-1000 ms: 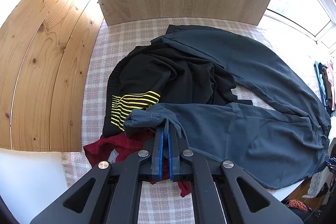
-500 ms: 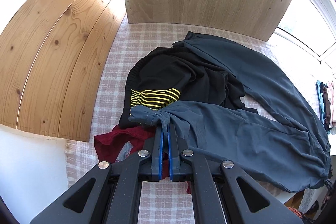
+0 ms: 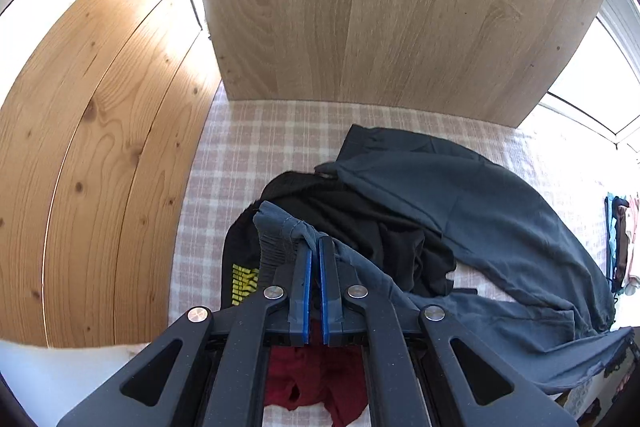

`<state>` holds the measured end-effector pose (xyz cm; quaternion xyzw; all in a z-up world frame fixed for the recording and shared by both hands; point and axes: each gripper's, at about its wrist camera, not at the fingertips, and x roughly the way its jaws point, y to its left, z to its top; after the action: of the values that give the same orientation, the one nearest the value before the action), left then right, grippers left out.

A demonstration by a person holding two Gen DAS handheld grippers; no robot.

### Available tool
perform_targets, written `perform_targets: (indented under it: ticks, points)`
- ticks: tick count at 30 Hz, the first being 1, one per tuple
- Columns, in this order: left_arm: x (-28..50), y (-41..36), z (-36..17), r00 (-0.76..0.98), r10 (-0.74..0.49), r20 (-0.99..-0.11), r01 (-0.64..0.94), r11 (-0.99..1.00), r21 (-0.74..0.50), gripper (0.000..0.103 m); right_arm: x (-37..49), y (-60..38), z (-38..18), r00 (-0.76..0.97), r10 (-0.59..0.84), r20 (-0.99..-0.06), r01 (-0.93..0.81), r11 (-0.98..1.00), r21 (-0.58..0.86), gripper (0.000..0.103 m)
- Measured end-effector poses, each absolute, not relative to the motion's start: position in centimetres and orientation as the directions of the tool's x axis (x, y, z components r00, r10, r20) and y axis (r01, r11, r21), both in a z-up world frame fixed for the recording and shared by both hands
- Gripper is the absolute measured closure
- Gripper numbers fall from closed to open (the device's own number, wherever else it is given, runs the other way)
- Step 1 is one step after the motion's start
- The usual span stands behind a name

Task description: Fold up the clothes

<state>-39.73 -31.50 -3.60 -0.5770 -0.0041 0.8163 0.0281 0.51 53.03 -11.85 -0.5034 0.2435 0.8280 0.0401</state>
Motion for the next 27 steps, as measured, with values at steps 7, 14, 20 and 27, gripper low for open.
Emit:
perform_targets:
  ticks: [7,14,20,27]
  points:
    - [-51.5,-24.9,-6.0,-0.367,-0.005,-0.930,-0.059,-0.998,0.028,0.095,-9.4,56.0,-12.0,-0.398,0.047,-0.916,-0.432,-0.890,0.142,0.092]
    - [-49.4,-22.5,-9.6,-0.333,-0.029,-0.942,-0.173,-0.981,0.092,0.086,-10.3,54.3,-13.2,-0.289,0.091,-0.953,-0.429,-0.902,0.044,0.087]
    - [-44.9,-24.9,-9.4,-0.324,0.001,-0.946,-0.211,-0.975,0.071,0.069,-6.5,56.9,-11.1,-0.291,0.169,-0.942,-0.511,-0.860,0.004,0.078]
    - [-45.1,-26.2,-13.3,-0.261,0.084,-0.962,-0.154,-0.987,-0.044,0.068,-6.0,50.7,-8.3,-0.417,0.099,-0.904,-0.458,-0.882,0.114,0.075]
